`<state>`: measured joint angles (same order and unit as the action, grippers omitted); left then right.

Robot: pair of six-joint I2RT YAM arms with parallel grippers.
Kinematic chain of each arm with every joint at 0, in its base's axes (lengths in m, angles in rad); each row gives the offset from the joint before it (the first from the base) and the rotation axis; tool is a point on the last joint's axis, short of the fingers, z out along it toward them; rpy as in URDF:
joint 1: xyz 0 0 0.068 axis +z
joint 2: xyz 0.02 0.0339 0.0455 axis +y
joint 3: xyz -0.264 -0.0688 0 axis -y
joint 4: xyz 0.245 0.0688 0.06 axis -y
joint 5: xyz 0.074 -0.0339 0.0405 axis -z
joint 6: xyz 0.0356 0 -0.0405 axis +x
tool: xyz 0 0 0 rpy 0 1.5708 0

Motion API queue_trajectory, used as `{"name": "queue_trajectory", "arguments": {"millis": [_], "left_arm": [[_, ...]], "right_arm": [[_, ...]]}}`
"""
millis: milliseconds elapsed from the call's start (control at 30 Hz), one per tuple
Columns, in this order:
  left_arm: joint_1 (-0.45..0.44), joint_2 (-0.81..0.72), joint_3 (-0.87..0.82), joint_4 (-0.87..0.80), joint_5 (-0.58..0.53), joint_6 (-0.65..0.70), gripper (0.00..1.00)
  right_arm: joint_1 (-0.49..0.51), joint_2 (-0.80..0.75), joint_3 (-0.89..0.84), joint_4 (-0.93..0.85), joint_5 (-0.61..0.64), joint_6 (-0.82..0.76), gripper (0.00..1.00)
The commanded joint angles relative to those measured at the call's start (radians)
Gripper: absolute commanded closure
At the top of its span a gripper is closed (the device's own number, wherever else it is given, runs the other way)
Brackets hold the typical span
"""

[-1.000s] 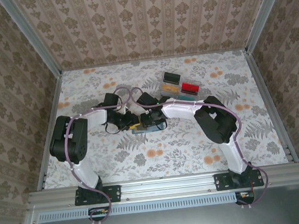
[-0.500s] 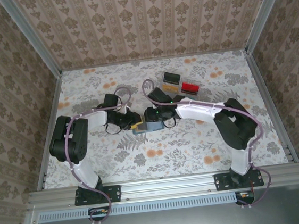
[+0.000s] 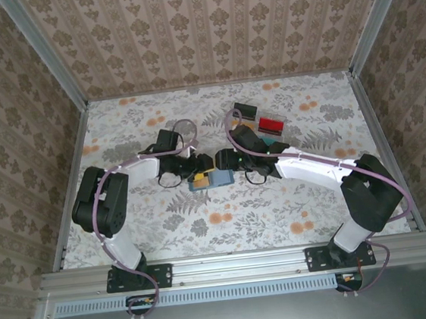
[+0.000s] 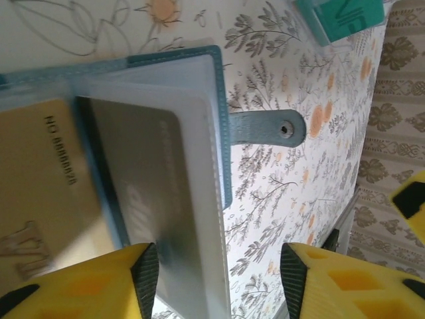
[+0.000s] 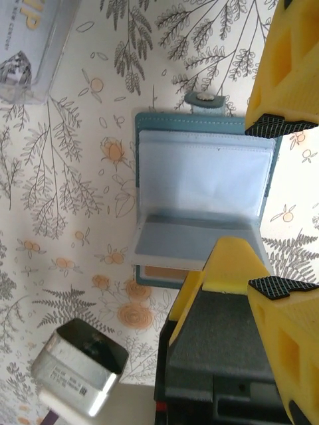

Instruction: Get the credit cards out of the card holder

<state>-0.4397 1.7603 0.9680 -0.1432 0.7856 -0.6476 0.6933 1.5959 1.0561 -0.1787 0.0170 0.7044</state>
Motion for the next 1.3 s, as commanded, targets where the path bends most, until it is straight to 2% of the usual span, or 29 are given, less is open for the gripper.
{"name": "queue_trajectory", "arguments": {"millis": [0, 267, 533, 600, 733, 833, 900, 967, 1133, 1267], "left_arm": [[-0.001, 0.009, 0.028, 0.027, 0.004, -0.031, 0.45], [-0.001, -0.019, 0.016, 0.036, -0.017, -0.038, 0.39], [-0.011, 0.007, -0.008, 0.188, 0.042, -0.155, 0.38], [-0.042, 0.018, 0.01, 0.175, 0.037, -0.155, 0.38], [-0.037, -0.004, 0.014, 0.124, 0.007, -0.155, 0.38], [-0.027, -0.068, -0.018, 0.077, -0.059, -0.143, 0.38], [-0.024, -0.097, -0.028, 0.022, -0.099, -0.123, 0.37], [0.018, -0.12, -0.051, 0.002, -0.105, -0.121, 0.37], [0.058, -0.183, -0.104, -0.024, -0.111, -0.118, 0.41], [0.076, -0.205, -0.109, -0.078, -0.118, -0.086, 0.44]], "right_arm": [[-0.004, -0.033, -0.019, 0.018, 0.033, 0.018, 0.38], [-0.002, -0.045, -0.018, -0.018, 0.036, 0.015, 0.39], [0.011, -0.084, -0.041, -0.056, 0.041, 0.022, 0.39], [0.011, -0.096, -0.051, -0.067, 0.042, 0.03, 0.39], [0.017, -0.089, -0.044, -0.1, 0.024, 0.028, 0.39], [0.035, -0.046, 0.003, -0.153, 0.023, 0.017, 0.4], [0.047, 0.0, 0.042, -0.182, 0.022, 0.022, 0.42], [0.058, 0.048, 0.078, -0.201, 0.02, 0.033, 0.46], [0.077, 0.168, 0.175, -0.244, 0.04, 0.072, 0.61], [0.077, 0.261, 0.249, -0.288, 0.082, 0.096, 0.64]]}}
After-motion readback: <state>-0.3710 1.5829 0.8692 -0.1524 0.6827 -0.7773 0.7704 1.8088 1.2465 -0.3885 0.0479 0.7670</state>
